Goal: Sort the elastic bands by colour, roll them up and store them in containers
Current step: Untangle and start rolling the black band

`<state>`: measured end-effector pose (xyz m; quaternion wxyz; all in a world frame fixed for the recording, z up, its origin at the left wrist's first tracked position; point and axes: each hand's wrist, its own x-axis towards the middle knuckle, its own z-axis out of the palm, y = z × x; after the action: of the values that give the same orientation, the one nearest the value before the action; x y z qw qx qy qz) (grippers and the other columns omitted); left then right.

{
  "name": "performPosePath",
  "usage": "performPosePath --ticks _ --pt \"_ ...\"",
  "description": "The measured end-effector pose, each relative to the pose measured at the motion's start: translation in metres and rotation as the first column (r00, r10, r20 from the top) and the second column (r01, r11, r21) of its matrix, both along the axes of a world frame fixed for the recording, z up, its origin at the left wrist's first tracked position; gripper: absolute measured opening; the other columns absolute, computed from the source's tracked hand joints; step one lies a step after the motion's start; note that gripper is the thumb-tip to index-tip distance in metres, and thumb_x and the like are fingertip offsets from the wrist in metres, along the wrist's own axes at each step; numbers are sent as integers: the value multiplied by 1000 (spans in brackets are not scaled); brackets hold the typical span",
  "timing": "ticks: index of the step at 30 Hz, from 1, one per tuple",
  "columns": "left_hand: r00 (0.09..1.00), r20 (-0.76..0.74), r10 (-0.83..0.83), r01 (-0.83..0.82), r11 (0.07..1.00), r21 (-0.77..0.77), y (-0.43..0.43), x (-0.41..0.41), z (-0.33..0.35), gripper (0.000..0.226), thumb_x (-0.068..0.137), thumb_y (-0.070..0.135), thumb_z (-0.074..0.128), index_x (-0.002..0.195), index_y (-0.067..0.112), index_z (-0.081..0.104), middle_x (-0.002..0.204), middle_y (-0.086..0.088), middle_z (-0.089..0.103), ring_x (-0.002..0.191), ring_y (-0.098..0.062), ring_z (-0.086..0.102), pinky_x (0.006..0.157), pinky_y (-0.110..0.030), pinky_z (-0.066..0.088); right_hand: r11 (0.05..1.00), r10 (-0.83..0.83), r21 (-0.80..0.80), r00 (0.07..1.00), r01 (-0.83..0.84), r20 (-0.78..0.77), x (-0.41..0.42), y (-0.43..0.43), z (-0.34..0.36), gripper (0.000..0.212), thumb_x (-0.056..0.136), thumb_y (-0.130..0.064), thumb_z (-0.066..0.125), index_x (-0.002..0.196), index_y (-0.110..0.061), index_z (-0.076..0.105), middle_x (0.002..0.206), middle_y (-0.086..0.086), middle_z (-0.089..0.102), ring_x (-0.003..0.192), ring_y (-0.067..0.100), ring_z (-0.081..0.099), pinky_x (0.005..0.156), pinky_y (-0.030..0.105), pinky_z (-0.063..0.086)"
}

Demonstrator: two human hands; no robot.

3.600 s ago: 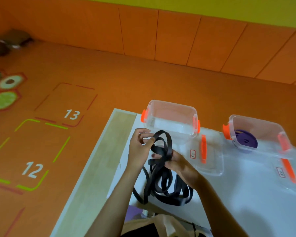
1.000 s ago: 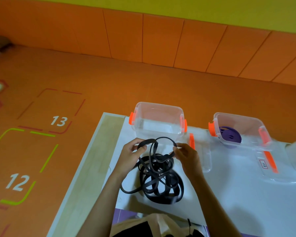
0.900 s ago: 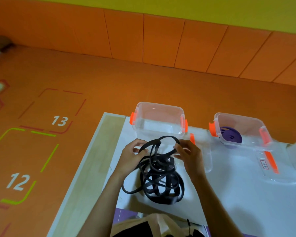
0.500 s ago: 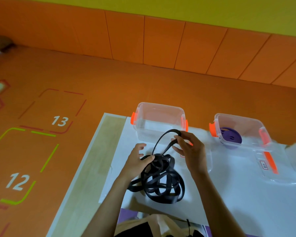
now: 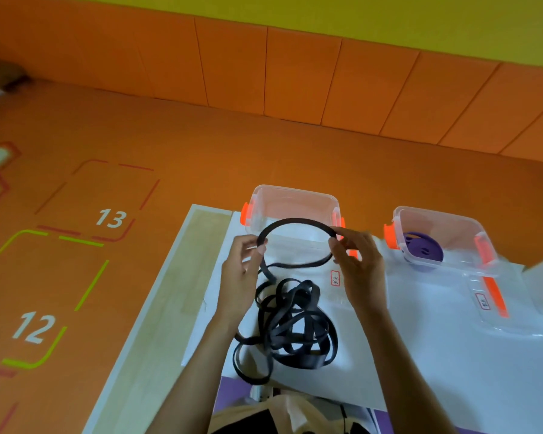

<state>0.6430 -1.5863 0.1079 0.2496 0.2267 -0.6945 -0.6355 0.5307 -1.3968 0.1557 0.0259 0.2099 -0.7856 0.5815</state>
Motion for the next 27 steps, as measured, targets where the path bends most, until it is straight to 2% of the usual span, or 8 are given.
performPosePath --ticks 3,7,9,11,13,18,23,27 --pt "988 125 -94 104 991 -83 -7 1 8 9 106 35 63 112 41 62 111 22 71 107 3 66 84 -10 50 996 69 -60 990 -62 125 4 -2 1 17 99 -9 69 115 -15 68 89 6 73 82 20 74 68 22 61" --pt "922 329 -204 267 951 -159 -6 9 -4 17 105 25 64 120 33 60 109 19 70 102 3 67 93 -30 52 988 152 -19 979 -150 133 10 -7 2 25 90 0 74 104 -19 65 86 3 74 84 12 73 71 11 54" --pt "926 305 -221 286 940 -186 -5 13 -6 34 103 26 67 132 38 56 119 18 69 113 -1 65 103 -31 51 986 153 52 986 -157 62 13 -10 2 28 88 0 76 100 -24 65 86 0 73 83 10 72 68 8 52" --pt "935 238 -261 315 923 -223 -3 13 0 49 100 36 71 143 48 51 135 24 63 128 0 58 108 -19 45 983 169 79 986 -168 -2 14 -10 0 31 88 1 77 101 -25 66 85 -3 72 81 12 71 69 10 54" --pt "942 157 -296 328 913 -244 1 10 8 49 100 44 70 146 50 53 142 26 61 134 0 57 108 -11 41 980 175 99 984 -172 -23 15 -11 -3 30 88 0 77 102 -24 68 85 -4 71 81 13 71 70 14 57" --pt "979 45 -201 205 974 -99 16 5 10 40 96 30 77 130 48 71 122 23 75 116 -3 71 101 -30 57 978 158 131 987 -162 38 19 -11 -7 26 90 -11 79 105 -29 69 91 -7 74 85 11 74 73 19 60" --pt "991 44 -125 133 945 -297 20 -2 13 36 93 16 81 126 31 77 109 19 78 102 -6 74 90 -30 60 979 157 94 966 -179 205 25 -15 0 26 80 -56 75 99 -39 70 91 -17 77 88 3 74 70 14 57" --pt "975 84 -207 223 869 -443 24 -3 12 42 90 12 83 126 32 77 109 16 76 99 -8 71 87 -34 59 985 62 151 986 -85 153 25 -15 -7 13 87 -37 82 95 -40 72 85 -23 77 83 1 74 73 19 60"
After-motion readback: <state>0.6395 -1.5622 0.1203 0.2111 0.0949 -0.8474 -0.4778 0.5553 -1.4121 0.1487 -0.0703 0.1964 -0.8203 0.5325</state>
